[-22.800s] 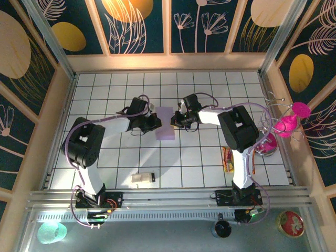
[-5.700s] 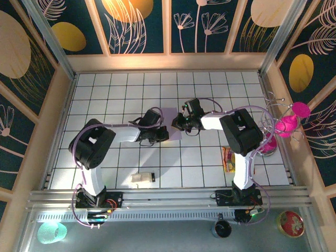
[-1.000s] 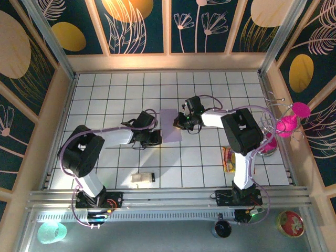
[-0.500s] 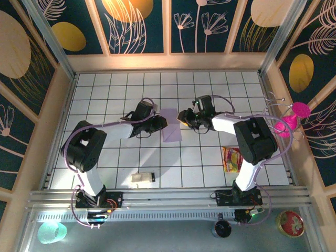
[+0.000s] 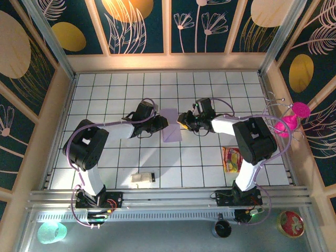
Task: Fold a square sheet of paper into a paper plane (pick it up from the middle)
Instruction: Fold the triangle a second time at the center of the table.
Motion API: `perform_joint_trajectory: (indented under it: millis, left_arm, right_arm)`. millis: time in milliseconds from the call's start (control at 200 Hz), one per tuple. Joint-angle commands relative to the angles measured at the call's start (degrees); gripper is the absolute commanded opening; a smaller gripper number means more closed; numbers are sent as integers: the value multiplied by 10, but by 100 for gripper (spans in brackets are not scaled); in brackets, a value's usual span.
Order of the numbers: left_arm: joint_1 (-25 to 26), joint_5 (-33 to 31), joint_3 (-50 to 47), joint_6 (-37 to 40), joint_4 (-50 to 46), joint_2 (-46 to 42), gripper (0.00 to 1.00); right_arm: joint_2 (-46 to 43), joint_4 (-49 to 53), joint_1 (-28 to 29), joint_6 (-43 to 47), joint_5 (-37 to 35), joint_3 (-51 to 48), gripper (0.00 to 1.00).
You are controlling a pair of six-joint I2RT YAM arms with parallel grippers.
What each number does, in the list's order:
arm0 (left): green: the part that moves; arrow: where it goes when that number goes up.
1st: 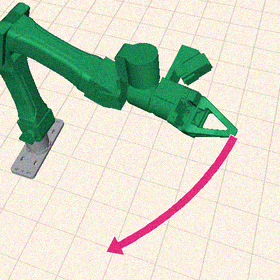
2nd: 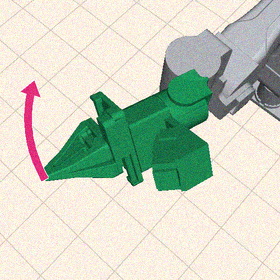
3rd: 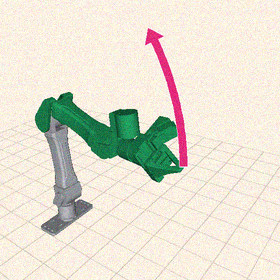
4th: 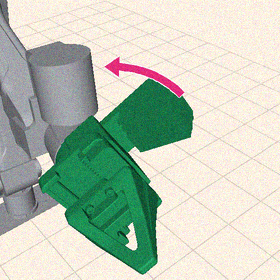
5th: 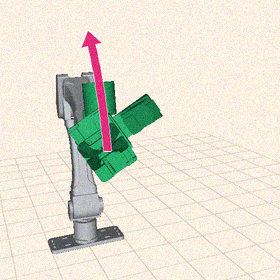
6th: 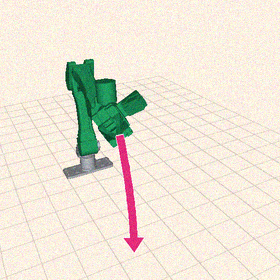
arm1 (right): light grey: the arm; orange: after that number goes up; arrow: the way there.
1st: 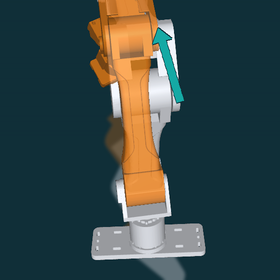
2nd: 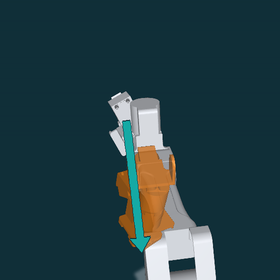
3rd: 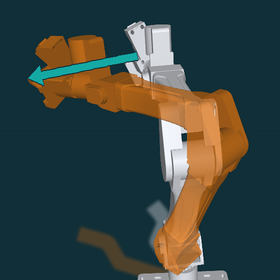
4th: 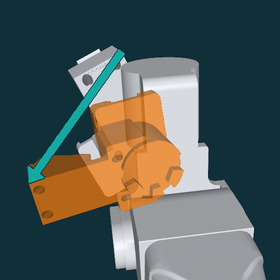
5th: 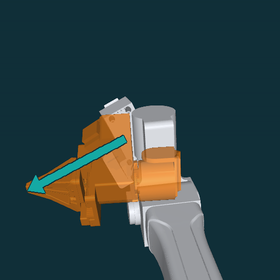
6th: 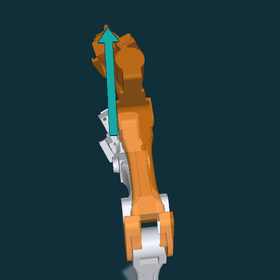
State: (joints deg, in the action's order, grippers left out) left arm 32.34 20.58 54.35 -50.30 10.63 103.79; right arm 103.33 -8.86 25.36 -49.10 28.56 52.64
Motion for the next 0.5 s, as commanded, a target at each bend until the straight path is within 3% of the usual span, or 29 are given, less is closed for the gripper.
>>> perform_joint_trajectory:
  millis: [0, 145, 491]
  left_arm:
    - [-2, 1, 23, -6, 19, 23, 22]
    - [-6, -36, 28, -5, 0, 42, 22]
    - [-11, -36, -19, -37, 34, 61, 21]
  right_arm:
    - [12, -17, 7, -14, 7, -2, 35]
    - [13, -21, 12, -21, 11, -6, 35]
    - [28, -20, 23, -28, 17, 0, 36]
